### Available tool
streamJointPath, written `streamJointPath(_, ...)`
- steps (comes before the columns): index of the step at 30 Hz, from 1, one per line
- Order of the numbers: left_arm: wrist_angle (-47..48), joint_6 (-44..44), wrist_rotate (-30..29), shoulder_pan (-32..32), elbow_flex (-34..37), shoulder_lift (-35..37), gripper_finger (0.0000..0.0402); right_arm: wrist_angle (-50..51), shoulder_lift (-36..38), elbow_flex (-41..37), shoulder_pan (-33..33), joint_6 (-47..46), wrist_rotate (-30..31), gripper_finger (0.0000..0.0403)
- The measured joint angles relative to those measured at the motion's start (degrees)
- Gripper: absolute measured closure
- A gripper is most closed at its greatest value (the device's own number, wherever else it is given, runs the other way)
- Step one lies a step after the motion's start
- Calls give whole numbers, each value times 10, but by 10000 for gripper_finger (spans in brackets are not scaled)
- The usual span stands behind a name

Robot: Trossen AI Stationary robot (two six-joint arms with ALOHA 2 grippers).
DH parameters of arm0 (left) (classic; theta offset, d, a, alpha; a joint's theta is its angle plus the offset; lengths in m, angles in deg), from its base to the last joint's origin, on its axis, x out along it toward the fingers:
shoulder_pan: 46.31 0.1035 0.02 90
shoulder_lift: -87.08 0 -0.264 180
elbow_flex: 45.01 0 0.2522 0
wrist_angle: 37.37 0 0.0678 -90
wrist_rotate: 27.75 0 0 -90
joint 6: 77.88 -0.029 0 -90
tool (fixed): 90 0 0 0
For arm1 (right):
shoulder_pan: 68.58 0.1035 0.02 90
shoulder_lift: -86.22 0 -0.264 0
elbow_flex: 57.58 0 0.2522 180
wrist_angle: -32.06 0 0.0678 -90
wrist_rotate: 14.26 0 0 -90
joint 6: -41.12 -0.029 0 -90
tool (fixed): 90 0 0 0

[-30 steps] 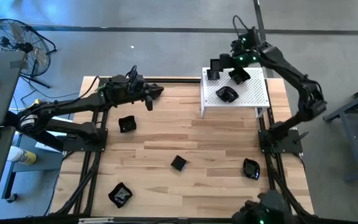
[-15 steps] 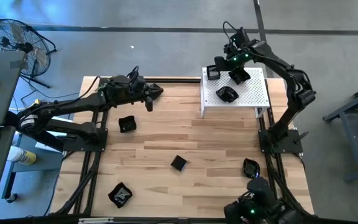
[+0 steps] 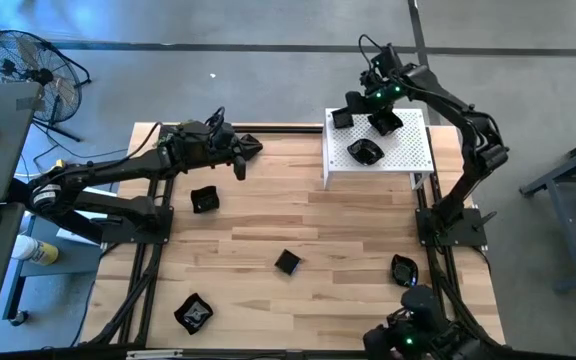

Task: Pick & Place Mini shaped plates
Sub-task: Stack the square plate on top of the stacked square plates on the shelf, then stack the distorted square plate on top of the stacked distorted square plates on the shelf

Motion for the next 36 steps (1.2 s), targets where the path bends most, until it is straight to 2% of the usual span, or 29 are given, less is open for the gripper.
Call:
streamJointPath(6,15,0,0,0,0,0,385,17,39,0,-2,44,5,340)
streamJointPath(12,54,0,2,0,0,0,385,30,118,-24,25,111,7,393)
streamJointPath(16,83,-28,43,0,0,5,385,-44,200,-108,73,132,3,394)
streamJointPath(20,118,-40,91,-10,0,9,385,-152,285,-227,122,97,5,398)
streamJointPath(24,180,-68,89,-58,0,18,385,-245,364,-323,173,62,23,399)
streamJointPath(27,246,-72,73,-105,0,17,385,-274,413,-364,201,41,58,397)
streamJointPath(33,357,6,67,-199,0,17,385,-279,486,-390,226,33,106,400)
streamJointPath(36,396,70,45,-249,0,17,385,-281,507,-390,227,34,110,399)
